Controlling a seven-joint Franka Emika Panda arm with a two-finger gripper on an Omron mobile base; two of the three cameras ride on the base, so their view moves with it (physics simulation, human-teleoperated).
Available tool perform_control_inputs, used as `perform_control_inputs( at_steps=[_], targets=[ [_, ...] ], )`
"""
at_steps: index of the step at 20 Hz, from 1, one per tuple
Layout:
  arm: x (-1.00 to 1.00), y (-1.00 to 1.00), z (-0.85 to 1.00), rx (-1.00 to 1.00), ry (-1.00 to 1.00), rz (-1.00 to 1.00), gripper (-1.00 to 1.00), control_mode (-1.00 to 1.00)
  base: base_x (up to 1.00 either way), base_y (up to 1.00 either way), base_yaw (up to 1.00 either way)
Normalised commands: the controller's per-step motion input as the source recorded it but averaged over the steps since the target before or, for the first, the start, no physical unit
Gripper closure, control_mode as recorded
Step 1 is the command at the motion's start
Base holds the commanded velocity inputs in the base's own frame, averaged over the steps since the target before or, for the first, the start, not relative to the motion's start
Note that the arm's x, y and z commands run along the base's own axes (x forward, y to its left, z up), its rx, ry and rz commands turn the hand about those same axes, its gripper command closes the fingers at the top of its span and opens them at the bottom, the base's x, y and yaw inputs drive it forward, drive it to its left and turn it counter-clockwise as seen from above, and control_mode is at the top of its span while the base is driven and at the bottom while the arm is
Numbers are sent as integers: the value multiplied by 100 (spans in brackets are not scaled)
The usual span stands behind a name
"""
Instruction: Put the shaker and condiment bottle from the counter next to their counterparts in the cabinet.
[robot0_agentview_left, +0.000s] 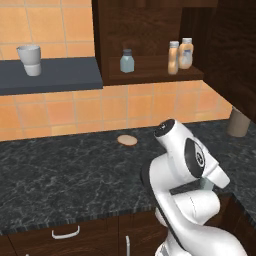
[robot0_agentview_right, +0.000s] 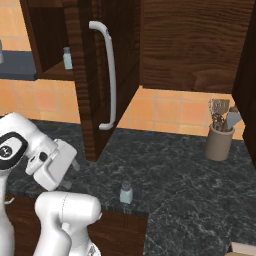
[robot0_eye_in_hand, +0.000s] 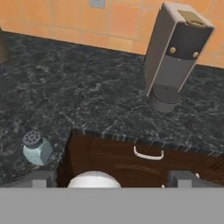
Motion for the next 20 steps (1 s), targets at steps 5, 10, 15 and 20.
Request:
perform_control_inputs(
  at_steps=[5, 10, 15, 20],
  targets=[
    [32, -45, -78, -1, -4, -11, -100, -100, 0, 0, 0],
    [13, -24, -53, -1, -2, -6, -100, -100, 0, 0, 0],
    [18, -3, -22, 0, 0, -10, -100, -100, 0, 0, 0],
    [35, -25, -28, 0, 0, 0, -100, -100, 0, 0, 0]
  ],
)
